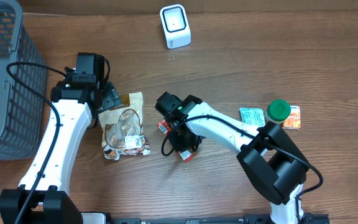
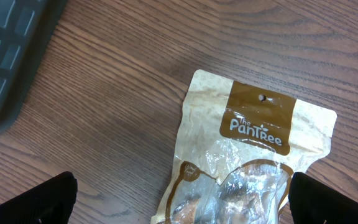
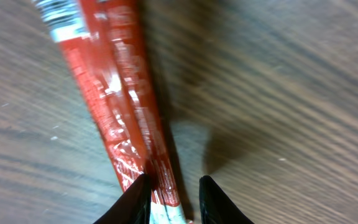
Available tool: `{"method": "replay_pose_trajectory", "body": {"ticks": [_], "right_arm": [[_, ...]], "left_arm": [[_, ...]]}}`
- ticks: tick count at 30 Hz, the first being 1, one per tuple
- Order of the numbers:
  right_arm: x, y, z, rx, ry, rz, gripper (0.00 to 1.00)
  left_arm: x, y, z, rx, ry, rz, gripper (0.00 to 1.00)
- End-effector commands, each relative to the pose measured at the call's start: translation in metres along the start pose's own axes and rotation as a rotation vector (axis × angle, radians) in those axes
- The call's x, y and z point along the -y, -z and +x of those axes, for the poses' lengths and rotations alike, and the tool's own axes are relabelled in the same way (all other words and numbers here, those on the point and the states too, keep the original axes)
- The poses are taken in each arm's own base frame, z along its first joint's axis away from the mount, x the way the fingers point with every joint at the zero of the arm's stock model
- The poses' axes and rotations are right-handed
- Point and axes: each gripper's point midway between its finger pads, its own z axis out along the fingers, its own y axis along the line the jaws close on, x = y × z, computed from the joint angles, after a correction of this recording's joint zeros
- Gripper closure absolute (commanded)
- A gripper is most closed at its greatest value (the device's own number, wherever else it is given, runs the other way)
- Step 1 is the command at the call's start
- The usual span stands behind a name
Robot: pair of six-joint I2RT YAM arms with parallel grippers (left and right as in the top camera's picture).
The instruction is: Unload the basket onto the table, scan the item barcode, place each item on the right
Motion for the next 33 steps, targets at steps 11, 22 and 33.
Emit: {"method": "replay_pose_trajectory", "body": {"ticks": [11, 22, 33], "right_arm": [[0.038, 0.005, -0.019, 0.108, -0.029, 0.215, 0.75], [0.033, 0.005, -0.023, 0.120, -0.029, 0.191, 0.75], [0.037, 0.002, -0.013, 0.081, -0.028, 0.203, 0.74]], "left_arm": [[0.001, 0.010, -0.007, 0.029, 0.001, 0.017, 0.00], [0.001, 0.010, -0.007, 0.029, 0.001, 0.017, 0.01], [0.001, 0.010, -0.007, 0.029, 0.001, 0.017, 0.00]]}}
